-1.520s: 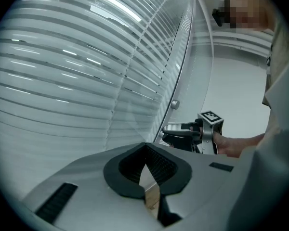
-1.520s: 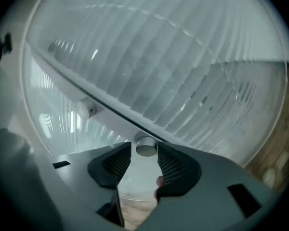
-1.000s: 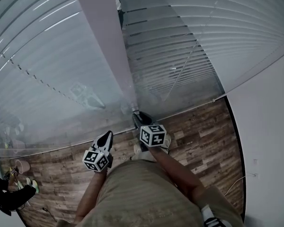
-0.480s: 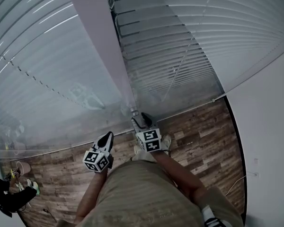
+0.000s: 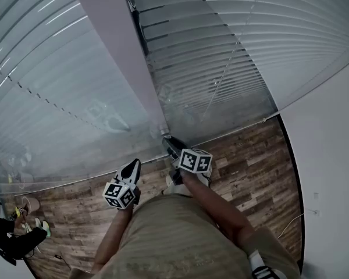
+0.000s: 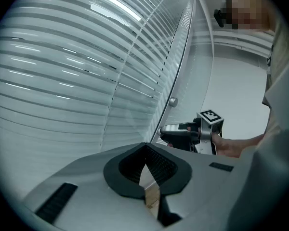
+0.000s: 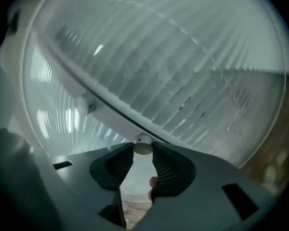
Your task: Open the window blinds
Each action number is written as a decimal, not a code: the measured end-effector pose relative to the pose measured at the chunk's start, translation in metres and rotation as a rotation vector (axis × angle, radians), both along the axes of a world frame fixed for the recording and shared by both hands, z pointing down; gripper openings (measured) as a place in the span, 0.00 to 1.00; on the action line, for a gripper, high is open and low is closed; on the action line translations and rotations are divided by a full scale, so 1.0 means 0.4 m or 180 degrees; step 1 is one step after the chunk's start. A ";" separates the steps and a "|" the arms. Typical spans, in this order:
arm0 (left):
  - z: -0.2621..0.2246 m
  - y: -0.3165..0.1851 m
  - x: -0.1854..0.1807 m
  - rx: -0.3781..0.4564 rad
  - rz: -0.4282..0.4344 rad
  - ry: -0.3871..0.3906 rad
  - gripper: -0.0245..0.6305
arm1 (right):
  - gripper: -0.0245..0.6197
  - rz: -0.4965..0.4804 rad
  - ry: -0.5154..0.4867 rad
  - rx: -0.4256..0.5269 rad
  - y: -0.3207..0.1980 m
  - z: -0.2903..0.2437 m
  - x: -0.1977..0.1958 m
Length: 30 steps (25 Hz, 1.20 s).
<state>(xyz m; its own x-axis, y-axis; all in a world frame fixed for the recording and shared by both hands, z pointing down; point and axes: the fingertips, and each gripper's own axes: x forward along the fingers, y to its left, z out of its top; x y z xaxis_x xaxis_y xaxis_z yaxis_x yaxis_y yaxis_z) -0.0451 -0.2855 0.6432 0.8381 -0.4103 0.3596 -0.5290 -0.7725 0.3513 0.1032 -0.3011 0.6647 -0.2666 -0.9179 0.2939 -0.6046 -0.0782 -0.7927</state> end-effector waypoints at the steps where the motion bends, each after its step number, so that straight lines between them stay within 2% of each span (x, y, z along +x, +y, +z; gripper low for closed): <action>1: 0.001 -0.003 -0.001 -0.0004 -0.0003 -0.0001 0.06 | 0.24 0.0064 -0.0532 0.0011 -0.003 -0.003 0.005; 2: 0.002 -0.005 -0.001 -0.0009 -0.0007 0.0000 0.06 | 0.24 0.0092 -0.0864 0.0032 -0.006 -0.005 0.006; 3: 0.004 -0.007 -0.002 -0.0015 -0.0010 0.0004 0.06 | 0.24 0.0076 -0.0967 0.0054 -0.008 -0.005 0.005; 4: 0.005 -0.008 -0.001 -0.0019 -0.0012 0.0008 0.06 | 0.24 0.0026 -0.0848 0.0065 -0.008 -0.003 0.003; 5: 0.006 -0.009 0.001 -0.0020 -0.0010 0.0011 0.06 | 0.26 -0.0046 -0.0533 0.0059 -0.004 0.001 0.002; 6: 0.005 -0.011 0.003 -0.0018 -0.0005 0.0013 0.06 | 0.29 -0.0126 -0.0063 0.0041 0.001 0.004 0.002; 8: 0.001 -0.017 0.007 -0.0010 0.0005 0.0014 0.06 | 0.32 -0.0266 0.1085 0.0030 0.011 -0.004 0.004; 10: -0.001 -0.025 0.007 -0.0010 0.0006 0.0007 0.06 | 0.32 -0.0338 0.1973 0.0089 0.010 -0.028 -0.001; 11: 0.000 -0.029 0.007 -0.0015 0.0007 0.0004 0.06 | 0.32 -0.0351 0.2229 0.0112 0.005 -0.036 -0.006; 13: 0.000 -0.032 0.010 -0.0019 0.0016 0.0006 0.06 | 0.29 -0.0331 0.2434 0.0069 -0.005 -0.038 -0.011; 14: -0.001 -0.032 0.013 -0.0018 0.0024 0.0010 0.06 | 0.25 -0.0293 0.2358 0.0017 -0.008 -0.034 -0.008; 15: -0.004 -0.033 0.016 -0.0014 0.0032 0.0013 0.06 | 0.25 -0.0237 0.2093 -0.0033 -0.010 -0.030 -0.004; 16: -0.009 -0.034 0.017 -0.0011 0.0040 0.0016 0.06 | 0.24 -0.0166 0.1606 -0.0076 -0.010 -0.028 0.001; 19: -0.022 -0.047 0.010 -0.0022 0.0040 0.0020 0.06 | 0.24 0.0032 -0.0474 -0.0162 -0.019 -0.034 0.012; 20: -0.023 -0.051 0.006 -0.0036 0.0034 0.0024 0.06 | 0.24 0.0056 -0.0984 -0.0162 -0.023 -0.038 0.012; 21: -0.022 -0.054 0.002 -0.0055 0.0026 0.0031 0.06 | 0.24 0.0056 -0.1260 -0.0141 -0.027 -0.040 0.010; 23: -0.013 -0.058 -0.002 -0.0088 0.0013 0.0048 0.06 | 0.24 0.0019 -0.1327 -0.0076 -0.029 -0.036 0.007; 24: -0.009 -0.057 -0.002 -0.0094 0.0010 0.0052 0.06 | 0.24 -0.0007 -0.1204 -0.0051 -0.027 -0.033 0.008; 25: -0.007 -0.057 -0.001 -0.0095 0.0008 0.0054 0.06 | 0.25 -0.0043 -0.0932 -0.0037 -0.024 -0.030 0.009; 26: -0.009 -0.057 -0.001 -0.0095 0.0006 0.0056 0.06 | 0.28 -0.0094 -0.0481 -0.0031 -0.019 -0.030 0.011; 27: -0.011 -0.058 -0.001 -0.0094 0.0003 0.0058 0.06 | 0.33 -0.0157 0.0114 -0.0022 -0.013 -0.031 0.012; 29: -0.006 -0.062 -0.005 -0.0096 -0.0010 0.0057 0.06 | 0.34 -0.0271 0.1354 0.0034 -0.004 -0.039 0.010; 30: 0.001 -0.064 -0.008 -0.0100 -0.0020 0.0054 0.06 | 0.34 -0.0309 0.1823 0.0067 -0.003 -0.041 0.005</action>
